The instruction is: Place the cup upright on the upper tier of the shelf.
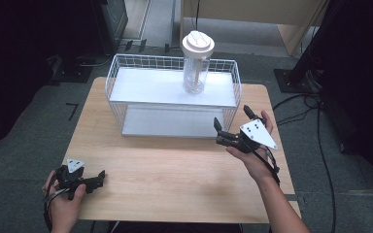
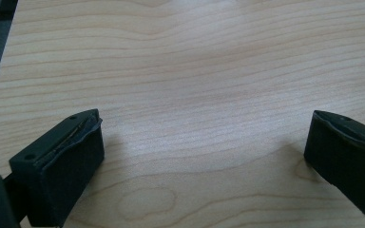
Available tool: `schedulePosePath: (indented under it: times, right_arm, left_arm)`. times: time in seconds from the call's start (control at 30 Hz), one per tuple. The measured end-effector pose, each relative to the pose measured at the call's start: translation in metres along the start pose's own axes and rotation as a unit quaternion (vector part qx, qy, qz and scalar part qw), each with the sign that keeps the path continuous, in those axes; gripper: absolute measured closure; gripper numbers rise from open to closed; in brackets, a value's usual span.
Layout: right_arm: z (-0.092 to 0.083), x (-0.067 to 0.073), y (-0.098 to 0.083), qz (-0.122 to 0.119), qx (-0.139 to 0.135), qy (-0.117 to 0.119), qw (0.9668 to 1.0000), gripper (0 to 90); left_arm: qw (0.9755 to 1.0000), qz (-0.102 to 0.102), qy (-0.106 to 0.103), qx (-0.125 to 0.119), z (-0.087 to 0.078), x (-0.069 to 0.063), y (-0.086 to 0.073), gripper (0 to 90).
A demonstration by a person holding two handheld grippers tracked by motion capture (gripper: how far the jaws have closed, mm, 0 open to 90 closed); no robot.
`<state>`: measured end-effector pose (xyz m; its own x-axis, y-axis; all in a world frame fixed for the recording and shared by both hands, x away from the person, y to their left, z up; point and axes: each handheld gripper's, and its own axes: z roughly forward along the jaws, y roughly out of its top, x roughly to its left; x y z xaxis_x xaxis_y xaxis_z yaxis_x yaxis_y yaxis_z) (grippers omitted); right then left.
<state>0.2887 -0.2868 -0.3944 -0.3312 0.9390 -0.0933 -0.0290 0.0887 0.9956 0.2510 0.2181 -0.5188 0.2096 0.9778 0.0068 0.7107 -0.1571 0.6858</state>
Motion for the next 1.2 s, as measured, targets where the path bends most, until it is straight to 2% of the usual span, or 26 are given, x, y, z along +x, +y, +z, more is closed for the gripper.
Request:
schedulePosePath:
  times: [0.33,0.73,0.83,1.2]
  right_arm:
    - [-0.030,-0.015,-0.034,0.010,0.027,-0.019,0.9994,0.0]
    - [-0.059,-0.032,-0.062,0.006,0.056,-0.039,0.9977,0.0]
    - [-0.067,-0.037,-0.070,0.012,0.065,-0.046,0.9968,0.0]
    - [-0.092,-0.056,-0.094,0.012,0.097,-0.071,0.9927,0.0]
  left_arm:
    - [1.0000,0.001,0.000,0.001,0.000,0.000,0.000,0.0]
    - [1.0000,0.001,0.000,0.001,0.000,0.000,0.000,0.0]
    - [1.0000,0.001,0.000,0.001,0.000,0.000,0.000,0.0]
    - [1.0000,0.001,0.000,0.001,0.000,0.000,0.000,0.0]
